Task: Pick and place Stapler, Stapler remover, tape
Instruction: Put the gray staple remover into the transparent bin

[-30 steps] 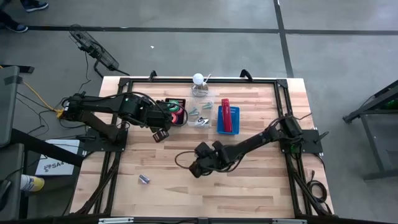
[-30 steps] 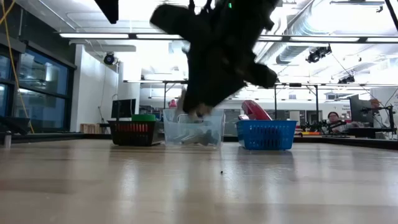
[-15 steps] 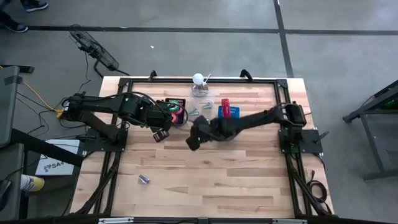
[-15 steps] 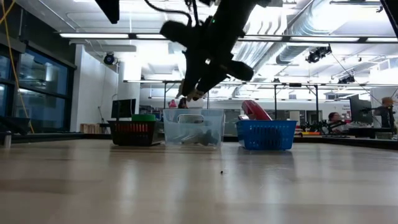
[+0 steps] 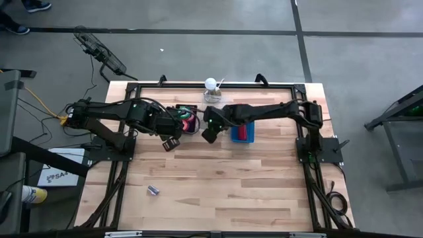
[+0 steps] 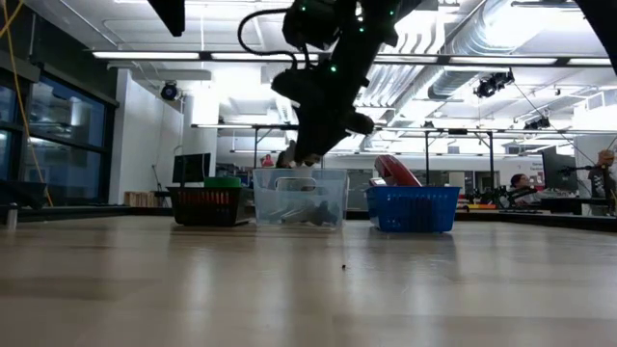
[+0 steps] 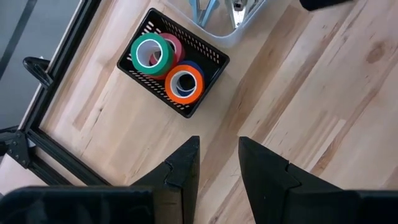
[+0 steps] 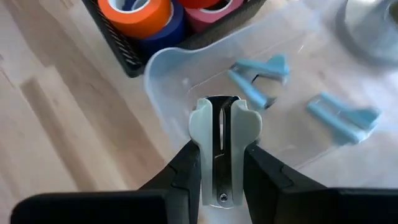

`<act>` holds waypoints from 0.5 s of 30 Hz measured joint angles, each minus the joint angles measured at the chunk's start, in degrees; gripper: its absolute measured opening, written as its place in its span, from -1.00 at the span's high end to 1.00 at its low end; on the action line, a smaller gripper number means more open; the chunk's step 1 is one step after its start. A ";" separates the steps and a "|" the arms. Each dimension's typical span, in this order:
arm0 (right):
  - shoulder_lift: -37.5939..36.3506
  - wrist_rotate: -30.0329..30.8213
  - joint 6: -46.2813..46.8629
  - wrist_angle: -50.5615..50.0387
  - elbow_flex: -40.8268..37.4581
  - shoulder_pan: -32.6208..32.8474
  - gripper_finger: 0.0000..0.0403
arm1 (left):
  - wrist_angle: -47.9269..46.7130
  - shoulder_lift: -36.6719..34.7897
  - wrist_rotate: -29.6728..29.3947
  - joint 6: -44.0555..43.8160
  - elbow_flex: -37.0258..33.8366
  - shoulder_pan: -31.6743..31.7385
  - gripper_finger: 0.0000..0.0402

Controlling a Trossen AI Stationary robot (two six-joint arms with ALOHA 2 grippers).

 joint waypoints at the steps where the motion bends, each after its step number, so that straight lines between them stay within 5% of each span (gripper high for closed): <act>1: 0.00 0.00 -2.14 0.00 0.00 -0.45 0.61 | 0.00 0.00 0.02 0.20 0.00 0.00 0.46; 15: 0.00 0.04 -26.86 -0.90 0.00 -4.30 0.51 | 0.02 0.00 0.01 -1.85 0.00 0.00 0.46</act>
